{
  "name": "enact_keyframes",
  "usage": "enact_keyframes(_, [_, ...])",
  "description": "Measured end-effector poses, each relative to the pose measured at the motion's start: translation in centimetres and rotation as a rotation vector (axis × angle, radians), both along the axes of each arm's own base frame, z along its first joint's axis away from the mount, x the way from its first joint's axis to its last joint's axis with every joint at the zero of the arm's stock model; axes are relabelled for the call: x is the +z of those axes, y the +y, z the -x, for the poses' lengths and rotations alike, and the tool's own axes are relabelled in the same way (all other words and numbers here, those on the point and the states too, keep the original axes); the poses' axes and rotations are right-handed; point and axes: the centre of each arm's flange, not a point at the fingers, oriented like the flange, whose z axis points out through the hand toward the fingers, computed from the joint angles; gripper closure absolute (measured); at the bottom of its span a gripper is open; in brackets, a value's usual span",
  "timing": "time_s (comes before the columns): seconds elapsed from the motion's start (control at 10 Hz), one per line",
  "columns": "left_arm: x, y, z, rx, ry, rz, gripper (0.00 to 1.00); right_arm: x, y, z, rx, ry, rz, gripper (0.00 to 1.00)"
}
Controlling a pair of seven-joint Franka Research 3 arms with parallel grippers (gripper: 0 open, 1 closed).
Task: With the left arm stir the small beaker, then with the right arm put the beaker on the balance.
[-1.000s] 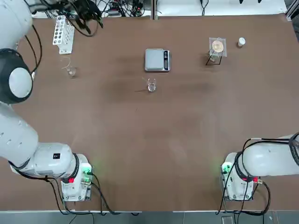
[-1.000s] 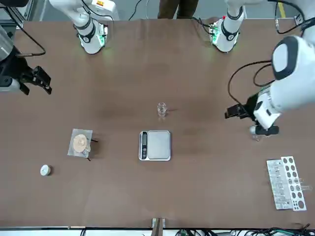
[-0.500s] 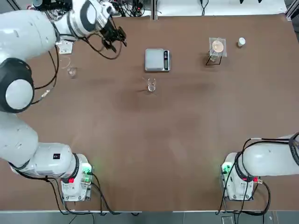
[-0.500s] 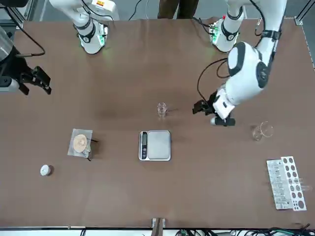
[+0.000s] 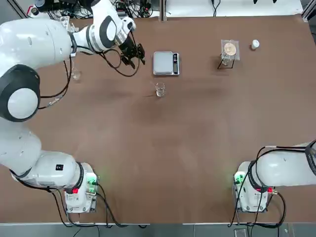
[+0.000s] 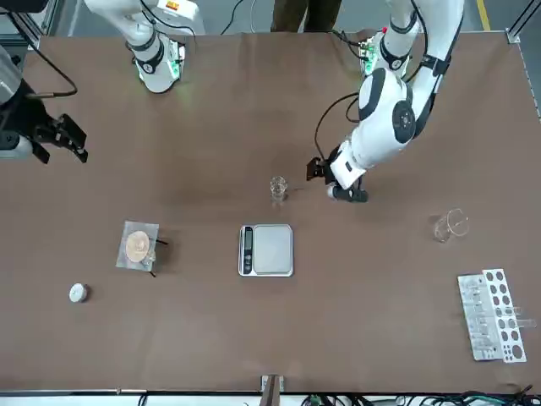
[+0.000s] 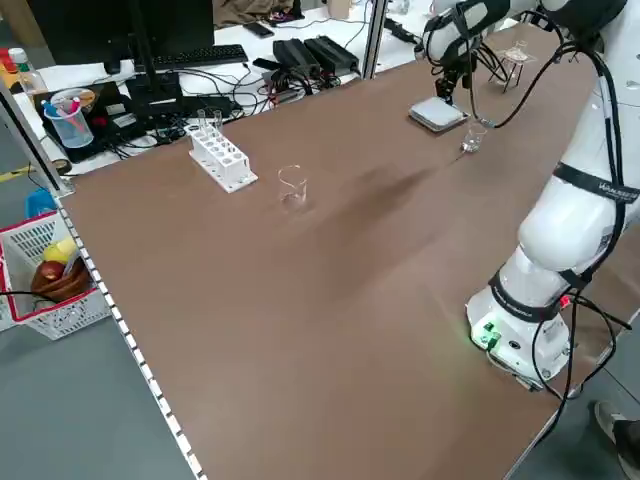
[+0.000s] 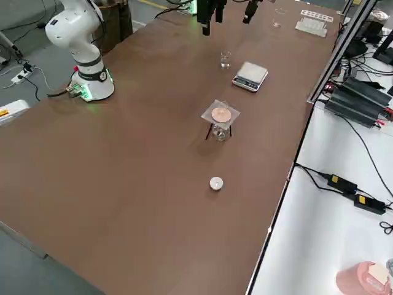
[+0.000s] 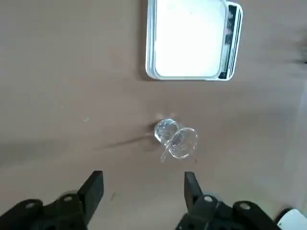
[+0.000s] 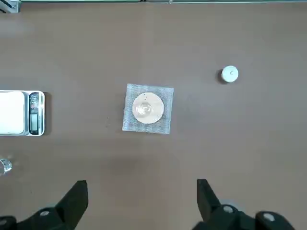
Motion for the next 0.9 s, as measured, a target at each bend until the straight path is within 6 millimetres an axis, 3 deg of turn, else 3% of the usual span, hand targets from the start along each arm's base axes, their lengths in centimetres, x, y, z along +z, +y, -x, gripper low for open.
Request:
enact_keyframes(0.5, [-4.8,-1.7,0.8,-0.009,0.028,-0.002,0.37,0.2,0.0,-0.1,-0.001,-0.015,-0.001,0.0])
enact_keyframes(0.9, [-6.3,-3.6,1.7,-0.017,0.013,0.005,0.39,0.2,0.0,-0.2,-0.001,-0.016,-0.001,0.0])
